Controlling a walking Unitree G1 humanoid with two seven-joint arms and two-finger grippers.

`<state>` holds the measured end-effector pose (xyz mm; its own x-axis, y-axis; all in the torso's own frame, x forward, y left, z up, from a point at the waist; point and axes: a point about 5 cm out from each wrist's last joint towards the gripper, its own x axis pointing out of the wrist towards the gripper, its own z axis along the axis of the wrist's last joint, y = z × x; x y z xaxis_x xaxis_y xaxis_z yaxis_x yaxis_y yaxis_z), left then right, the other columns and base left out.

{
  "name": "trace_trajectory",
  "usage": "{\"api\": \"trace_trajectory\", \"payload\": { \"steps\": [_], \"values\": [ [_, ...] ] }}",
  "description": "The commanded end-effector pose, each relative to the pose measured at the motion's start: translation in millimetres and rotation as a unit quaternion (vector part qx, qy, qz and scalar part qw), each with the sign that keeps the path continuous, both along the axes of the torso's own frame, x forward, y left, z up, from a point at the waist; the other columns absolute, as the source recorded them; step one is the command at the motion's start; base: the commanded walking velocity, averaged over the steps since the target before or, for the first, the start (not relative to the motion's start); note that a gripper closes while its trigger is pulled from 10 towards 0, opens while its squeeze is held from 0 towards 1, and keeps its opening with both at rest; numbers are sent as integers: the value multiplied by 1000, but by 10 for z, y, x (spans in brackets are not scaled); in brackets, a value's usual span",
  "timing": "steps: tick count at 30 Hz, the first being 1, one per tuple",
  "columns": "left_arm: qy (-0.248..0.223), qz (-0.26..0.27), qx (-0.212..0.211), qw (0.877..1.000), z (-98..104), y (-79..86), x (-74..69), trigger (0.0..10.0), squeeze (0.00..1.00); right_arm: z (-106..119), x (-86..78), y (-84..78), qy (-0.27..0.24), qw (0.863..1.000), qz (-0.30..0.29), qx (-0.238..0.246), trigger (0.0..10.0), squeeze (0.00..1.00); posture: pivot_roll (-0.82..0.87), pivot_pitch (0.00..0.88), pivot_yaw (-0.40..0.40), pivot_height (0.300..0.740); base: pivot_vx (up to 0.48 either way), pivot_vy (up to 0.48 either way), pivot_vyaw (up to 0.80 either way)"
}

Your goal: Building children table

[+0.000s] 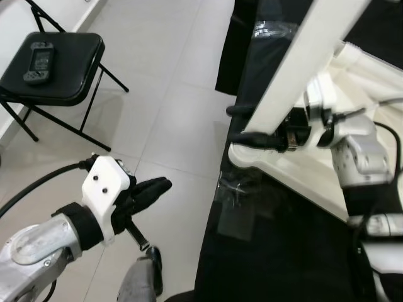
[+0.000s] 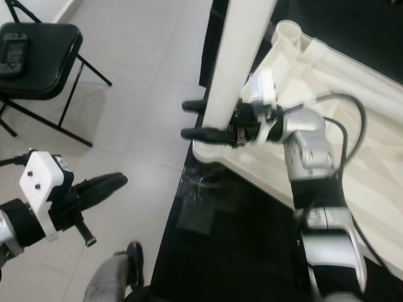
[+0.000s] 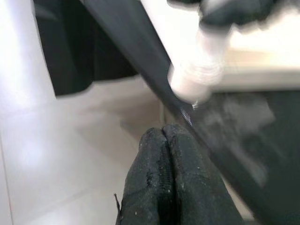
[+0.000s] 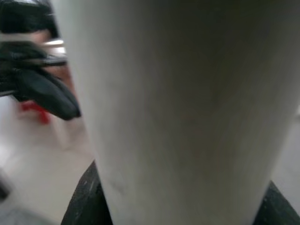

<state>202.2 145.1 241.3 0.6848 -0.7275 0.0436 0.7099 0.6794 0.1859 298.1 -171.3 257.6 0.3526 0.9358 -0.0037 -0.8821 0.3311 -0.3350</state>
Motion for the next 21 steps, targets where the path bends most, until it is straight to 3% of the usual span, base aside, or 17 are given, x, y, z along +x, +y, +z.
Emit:
{"api": "trace_trajectory", "payload": {
  "steps": [1,2,3,5,6,7,9,10,12,16,18,19,21],
  "values": [
    [1,-10,-15,1000,-13,-28,7,10000,0,-726,-115,25,169,976,-115,-76,10000,0,61,294,-55,740,0,0,0],
    [-1,-12,-22,1000,-7,-30,34,10000,0,-815,-180,23,188,963,-177,-72,10000,0,57,287,-56,740,0,0,0],
    [-1,-12,-22,1000,-7,-30,34,10000,0,-815,-180,23,188,963,-177,-72,10000,0,57,287,-56,740,0,0,0],
    [-8,-17,-27,999,2,-32,102,10000,0,-949,-178,-49,200,918,-340,-39,10000,0,36,243,-57,740,0,0,0],
    [-8,-17,-27,999,2,-32,102,10000,0,-949,-178,-49,200,918,-340,-39,10000,0,36,243,-57,740,0,0,0],
    [-11,-19,-31,999,6,-38,138,10000,0,-984,-169,-85,191,890,-413,-16,10000,0,37,228,-59,740,0,0,0],
    [-11,-19,-31,999,6,-38,138,10000,0,-984,-169,-85,191,890,-413,-16,10000,0,37,228,-59,740,0,0,0],
    [-14,-21,-35,999,8,-48,164,10000,0,-1006,-150,-101,186,863,-470,15,10000,0,42,218,-61,740,0,0,0],
    [-18,-23,-40,999,5,-59,194,10000,0,-989,-127,-83,174,836,-518,51,10000,0,56,202,-67,740,0,0,0],
    [-22,-22,-42,999,3,-57,209,10000,0,-914,-115,65,162,828,-532,68,10000,0,70,197,-75,740,0,0,0],
    [-25,-15,-49,998,11,-45,206,10000,0,-865,-75,311,152,837,-519,87,10000,0,97,189,-78,740,0,0,0],
    [-25,-15,-49,998,11,-45,206,10000,0,-865,-75,311,152,837,-519,87,10000,0,97,189,-78,740,0,0,0],
    [-25,-13,-52,998,12,-41,196,10000,0,-809,-56,384,139,825,-538,99,10000,0,109,189,-76,740,0,0,0]
  ]
}}
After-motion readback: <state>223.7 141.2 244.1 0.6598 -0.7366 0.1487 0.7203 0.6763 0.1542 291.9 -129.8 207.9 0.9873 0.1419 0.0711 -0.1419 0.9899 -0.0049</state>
